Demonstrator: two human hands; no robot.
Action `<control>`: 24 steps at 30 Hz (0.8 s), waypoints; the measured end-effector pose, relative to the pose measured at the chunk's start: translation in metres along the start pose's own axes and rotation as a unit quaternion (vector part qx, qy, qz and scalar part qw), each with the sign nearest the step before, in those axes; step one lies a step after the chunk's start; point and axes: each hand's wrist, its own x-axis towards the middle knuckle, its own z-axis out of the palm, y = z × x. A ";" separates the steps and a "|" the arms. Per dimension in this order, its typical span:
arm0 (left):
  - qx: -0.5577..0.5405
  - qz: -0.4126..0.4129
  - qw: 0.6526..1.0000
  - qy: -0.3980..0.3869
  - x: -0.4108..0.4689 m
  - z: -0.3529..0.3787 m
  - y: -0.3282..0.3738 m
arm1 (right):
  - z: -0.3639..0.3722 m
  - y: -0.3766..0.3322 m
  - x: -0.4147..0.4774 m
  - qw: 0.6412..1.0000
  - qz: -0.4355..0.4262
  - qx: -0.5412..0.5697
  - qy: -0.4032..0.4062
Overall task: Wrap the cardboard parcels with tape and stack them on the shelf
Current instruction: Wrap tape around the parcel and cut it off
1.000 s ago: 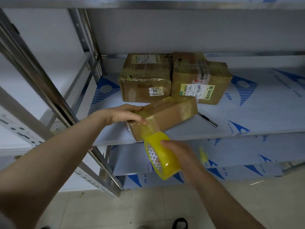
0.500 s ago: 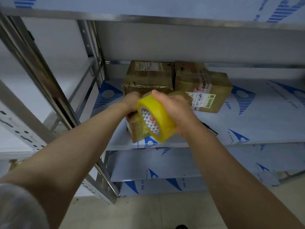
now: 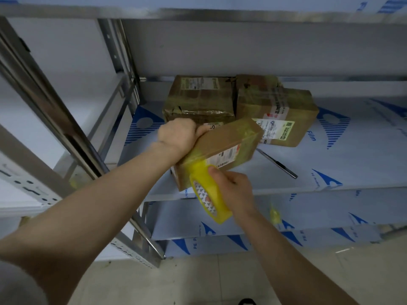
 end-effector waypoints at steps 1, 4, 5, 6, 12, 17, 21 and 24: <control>0.012 -0.015 1.000 -0.018 -0.003 0.001 0.007 | 0.001 0.001 0.002 1.000 0.000 0.007 -0.002; 0.032 -0.011 0.999 -0.028 -0.008 0.009 0.018 | 0.002 0.001 0.005 1.000 0.004 0.024 -0.015; 0.024 -0.009 0.999 -0.023 -0.005 0.009 0.016 | 0.002 0.001 0.005 0.999 0.002 0.036 -0.019; 0.010 -0.012 1.000 -0.018 -0.001 0.009 0.013 | 0.001 0.000 0.005 0.998 0.001 0.050 -0.025; -0.064 -0.046 0.996 -0.029 0.020 0.006 -0.002 | 0.002 -0.003 0.008 0.998 -0.021 0.048 -0.040; -0.271 -0.088 0.947 -0.147 0.000 -0.005 -0.025 | 0.004 0.004 0.009 0.999 -0.026 0.021 -0.035; -0.289 0.023 0.936 -0.198 -0.027 -0.007 -0.044 | 0.002 0.003 0.012 0.999 0.011 0.011 -0.029; -0.390 0.020 0.902 -0.182 -0.033 -0.005 -0.049 | -0.003 -0.005 0.013 0.997 0.065 0.030 -0.043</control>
